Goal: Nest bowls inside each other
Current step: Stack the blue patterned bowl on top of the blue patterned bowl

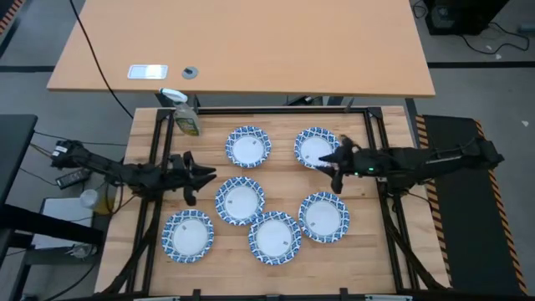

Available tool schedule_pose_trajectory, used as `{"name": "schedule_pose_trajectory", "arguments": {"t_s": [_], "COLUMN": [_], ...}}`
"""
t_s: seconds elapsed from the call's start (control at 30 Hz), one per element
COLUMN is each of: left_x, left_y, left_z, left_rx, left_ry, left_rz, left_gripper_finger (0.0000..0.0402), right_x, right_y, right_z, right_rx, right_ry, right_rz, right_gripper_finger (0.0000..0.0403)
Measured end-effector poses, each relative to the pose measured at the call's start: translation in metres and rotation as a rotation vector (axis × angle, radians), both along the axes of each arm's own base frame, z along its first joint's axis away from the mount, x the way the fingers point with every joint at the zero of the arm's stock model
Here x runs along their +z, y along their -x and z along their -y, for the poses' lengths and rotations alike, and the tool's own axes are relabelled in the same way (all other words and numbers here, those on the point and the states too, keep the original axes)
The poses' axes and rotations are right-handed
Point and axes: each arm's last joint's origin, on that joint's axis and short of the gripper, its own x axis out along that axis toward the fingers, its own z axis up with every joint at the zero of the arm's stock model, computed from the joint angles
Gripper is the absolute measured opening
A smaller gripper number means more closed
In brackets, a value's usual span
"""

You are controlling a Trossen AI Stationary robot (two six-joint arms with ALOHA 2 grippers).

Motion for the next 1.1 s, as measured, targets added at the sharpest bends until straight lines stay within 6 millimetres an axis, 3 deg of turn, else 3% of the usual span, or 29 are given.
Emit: {"name": "schedule_pose_trajectory", "arguments": {"t_s": [0.2, 0.43, 0.73, 1.1], "left_x": [0.012, 0.012, 0.011, 0.009], "left_y": [-0.014, -0.026, -0.033, -0.032], "left_z": [0.004, 0.007, 0.008, 0.008], "left_rx": [0.021, 0.032, 0.079, 0.068], "left_ry": [-0.056, -0.081, -0.141, -0.153], "left_rz": [-0.145, -0.284, -0.365, -0.392], "left_gripper_finger": [0.0115, 0.0117, 0.0182, 0.0184], "right_x": [0.003, -0.015, -0.025, -0.034], "right_y": [-0.032, -0.055, -0.094, -0.156], "right_z": [0.008, 0.024, 0.035, 0.035], "right_rx": [0.029, -0.014, 0.008, 0.160], "right_ry": [0.050, 0.061, 0.070, 0.116], "right_rz": [-0.109, -0.261, -0.357, -0.412], "right_gripper_finger": [0.0170, 0.0216, 0.0300, 0.0287]}}
